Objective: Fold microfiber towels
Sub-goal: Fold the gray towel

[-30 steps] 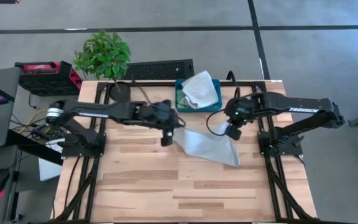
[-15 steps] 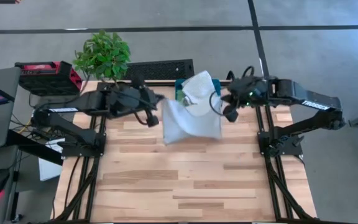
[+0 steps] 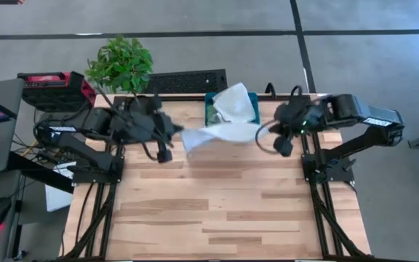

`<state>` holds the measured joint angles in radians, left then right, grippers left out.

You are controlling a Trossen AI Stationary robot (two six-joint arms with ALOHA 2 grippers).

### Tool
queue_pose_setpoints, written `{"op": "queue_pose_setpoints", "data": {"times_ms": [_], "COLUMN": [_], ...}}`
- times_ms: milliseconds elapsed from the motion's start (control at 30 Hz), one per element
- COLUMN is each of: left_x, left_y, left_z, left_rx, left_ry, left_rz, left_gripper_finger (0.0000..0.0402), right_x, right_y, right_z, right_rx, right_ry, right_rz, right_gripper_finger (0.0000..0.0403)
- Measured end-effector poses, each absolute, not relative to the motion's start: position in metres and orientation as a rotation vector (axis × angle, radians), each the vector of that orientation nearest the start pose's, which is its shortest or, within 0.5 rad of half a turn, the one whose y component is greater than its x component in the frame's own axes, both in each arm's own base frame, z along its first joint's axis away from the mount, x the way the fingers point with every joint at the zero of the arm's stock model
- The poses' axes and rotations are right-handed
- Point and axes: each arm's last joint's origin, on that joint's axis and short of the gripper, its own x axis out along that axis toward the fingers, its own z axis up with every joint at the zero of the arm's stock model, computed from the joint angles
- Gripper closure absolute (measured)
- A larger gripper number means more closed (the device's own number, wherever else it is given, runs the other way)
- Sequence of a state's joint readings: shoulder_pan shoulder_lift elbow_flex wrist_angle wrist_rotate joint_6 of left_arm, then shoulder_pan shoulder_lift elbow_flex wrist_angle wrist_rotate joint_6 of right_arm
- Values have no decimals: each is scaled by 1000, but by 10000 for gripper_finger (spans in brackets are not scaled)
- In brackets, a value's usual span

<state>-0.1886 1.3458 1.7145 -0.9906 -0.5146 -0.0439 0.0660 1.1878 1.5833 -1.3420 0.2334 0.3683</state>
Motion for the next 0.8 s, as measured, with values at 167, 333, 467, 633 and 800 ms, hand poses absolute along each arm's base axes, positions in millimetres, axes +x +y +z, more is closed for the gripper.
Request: {"op": "queue_pose_setpoints", "data": {"times_ms": [167,333,467,633,800], "left_x": [252,267,280,291,294], "left_y": [-61,-93,-119,-154,-190], "left_z": [429,407,387,360,333], "left_rx": [39,-94,-163,-231,-292], "left_ry": [710,816,902,1026,1138], "left_rz": [218,137,84,28,1], "left_gripper_finger": [401,401,401,401,401], "right_x": [184,190,197,210,225], "right_y": [27,49,67,92,122], "right_z": [407,399,392,376,354], "right_rx": [200,207,198,193,214], "right_ry": [1045,1130,1185,1279,1378], "right_rz": [-250,-162,-102,-84,-96], "right_gripper_finger": [400,399,400,401,401]}}
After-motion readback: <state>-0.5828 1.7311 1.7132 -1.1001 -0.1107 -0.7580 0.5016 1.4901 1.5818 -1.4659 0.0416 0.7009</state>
